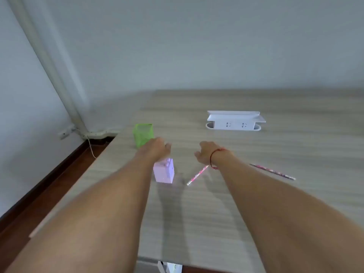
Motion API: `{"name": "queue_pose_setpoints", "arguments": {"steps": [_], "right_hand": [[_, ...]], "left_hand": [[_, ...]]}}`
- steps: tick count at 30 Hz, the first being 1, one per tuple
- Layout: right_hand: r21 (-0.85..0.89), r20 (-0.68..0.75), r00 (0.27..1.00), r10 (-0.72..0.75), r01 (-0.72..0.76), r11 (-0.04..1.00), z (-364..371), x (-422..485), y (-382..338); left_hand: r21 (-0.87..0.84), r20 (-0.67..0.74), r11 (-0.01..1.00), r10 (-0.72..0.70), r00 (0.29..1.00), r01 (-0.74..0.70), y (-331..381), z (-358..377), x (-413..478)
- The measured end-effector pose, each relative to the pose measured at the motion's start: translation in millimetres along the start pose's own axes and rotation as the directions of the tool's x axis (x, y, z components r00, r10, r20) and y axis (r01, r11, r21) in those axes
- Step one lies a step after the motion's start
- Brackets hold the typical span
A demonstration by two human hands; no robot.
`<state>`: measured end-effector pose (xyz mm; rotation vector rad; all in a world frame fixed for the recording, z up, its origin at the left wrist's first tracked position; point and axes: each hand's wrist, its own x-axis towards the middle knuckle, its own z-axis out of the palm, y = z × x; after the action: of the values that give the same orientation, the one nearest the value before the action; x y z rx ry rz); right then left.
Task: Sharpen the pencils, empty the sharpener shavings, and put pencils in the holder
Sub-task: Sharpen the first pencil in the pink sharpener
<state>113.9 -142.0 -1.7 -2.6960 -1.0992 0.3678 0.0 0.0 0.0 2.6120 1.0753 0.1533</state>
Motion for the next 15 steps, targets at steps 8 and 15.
{"name": "queue_pose_setpoints", "arguments": {"steps": [8,15], "right_hand": [[-0.026,-0.146,0.989,-0.029,0.025,0.999,125,17,9],[0.116,-0.182,0.983,-0.007,0.028,0.993,139,-16,8]], "left_hand": [[-0.07,-0.289,0.995,0.046,0.956,-0.069,-38,84,-10],[-0.044,-0.33,0.99,0.111,0.938,-0.133,-48,93,-45]]}}
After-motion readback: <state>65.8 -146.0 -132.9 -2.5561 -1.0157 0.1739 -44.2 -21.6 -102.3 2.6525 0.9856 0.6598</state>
